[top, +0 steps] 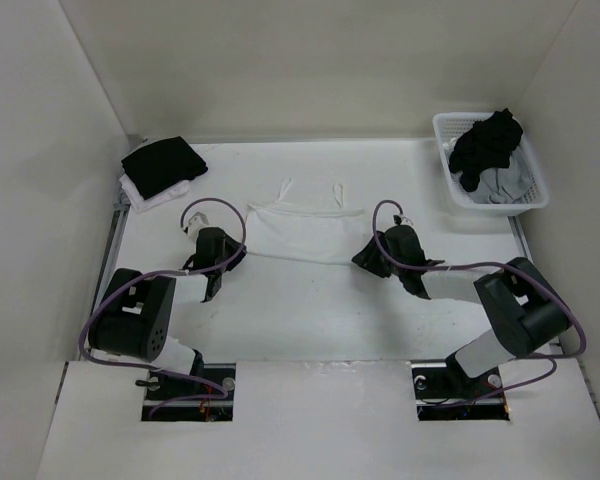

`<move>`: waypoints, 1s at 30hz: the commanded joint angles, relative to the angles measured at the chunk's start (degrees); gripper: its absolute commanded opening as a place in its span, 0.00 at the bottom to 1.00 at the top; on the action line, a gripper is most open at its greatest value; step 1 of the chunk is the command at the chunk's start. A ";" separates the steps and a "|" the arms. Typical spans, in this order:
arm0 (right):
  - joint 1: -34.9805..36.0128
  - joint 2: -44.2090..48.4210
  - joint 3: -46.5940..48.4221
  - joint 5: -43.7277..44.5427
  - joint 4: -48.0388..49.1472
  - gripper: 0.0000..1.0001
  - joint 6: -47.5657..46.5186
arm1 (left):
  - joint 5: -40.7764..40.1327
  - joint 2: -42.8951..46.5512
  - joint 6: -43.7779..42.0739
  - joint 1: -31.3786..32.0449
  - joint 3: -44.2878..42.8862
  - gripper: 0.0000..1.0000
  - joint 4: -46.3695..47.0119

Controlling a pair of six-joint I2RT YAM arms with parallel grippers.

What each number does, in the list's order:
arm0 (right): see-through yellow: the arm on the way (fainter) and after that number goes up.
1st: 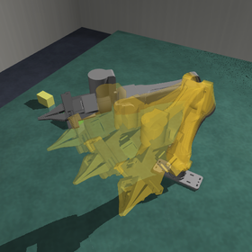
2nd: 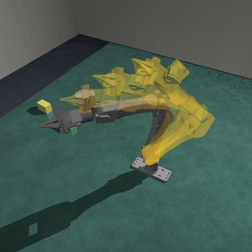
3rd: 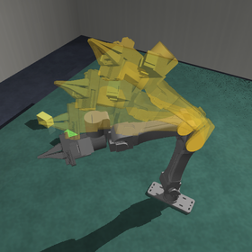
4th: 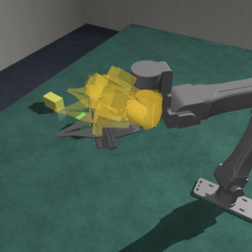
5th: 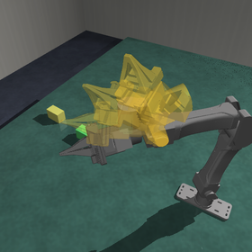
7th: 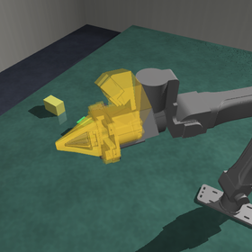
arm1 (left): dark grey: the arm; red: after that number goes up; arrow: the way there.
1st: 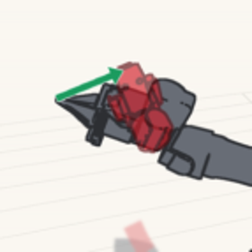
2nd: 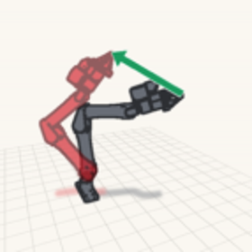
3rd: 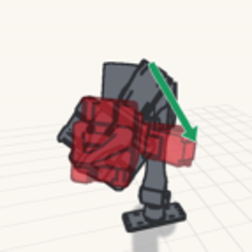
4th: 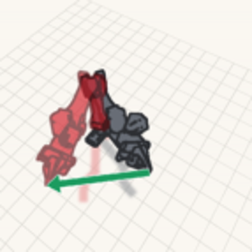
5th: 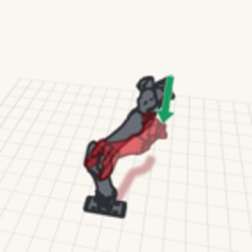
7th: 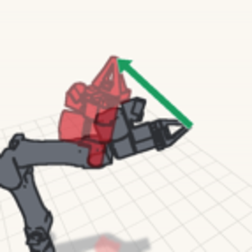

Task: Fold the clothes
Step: Fold the tank top

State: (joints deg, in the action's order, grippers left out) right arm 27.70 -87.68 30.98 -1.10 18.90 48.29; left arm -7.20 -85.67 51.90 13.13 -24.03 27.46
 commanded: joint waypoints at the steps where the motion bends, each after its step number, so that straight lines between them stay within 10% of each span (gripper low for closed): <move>1: -0.50 -1.44 -0.57 -1.00 3.87 0.39 1.36 | 0.17 -0.99 0.04 -0.69 -1.28 0.19 -1.01; 12: -1.03 -0.56 -0.92 0.66 4.04 0.29 1.81 | 0.08 -0.73 0.04 -1.13 0.04 0.09 4.79; 18: -0.94 1.80 -1.54 0.93 4.31 0.05 1.01 | 0.52 2.77 0.31 -0.87 1.27 0.06 4.97; 30: 14.07 43.16 -2.87 12.08 -27.55 0.05 -2.24 | -3.78 49.41 -4.26 5.02 -2.76 0.05 -29.27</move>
State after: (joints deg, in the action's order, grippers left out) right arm 38.04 -53.63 26.52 5.50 4.58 47.29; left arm -8.29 -44.84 50.17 16.86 -23.00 10.52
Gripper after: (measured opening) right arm 0.046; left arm 0.054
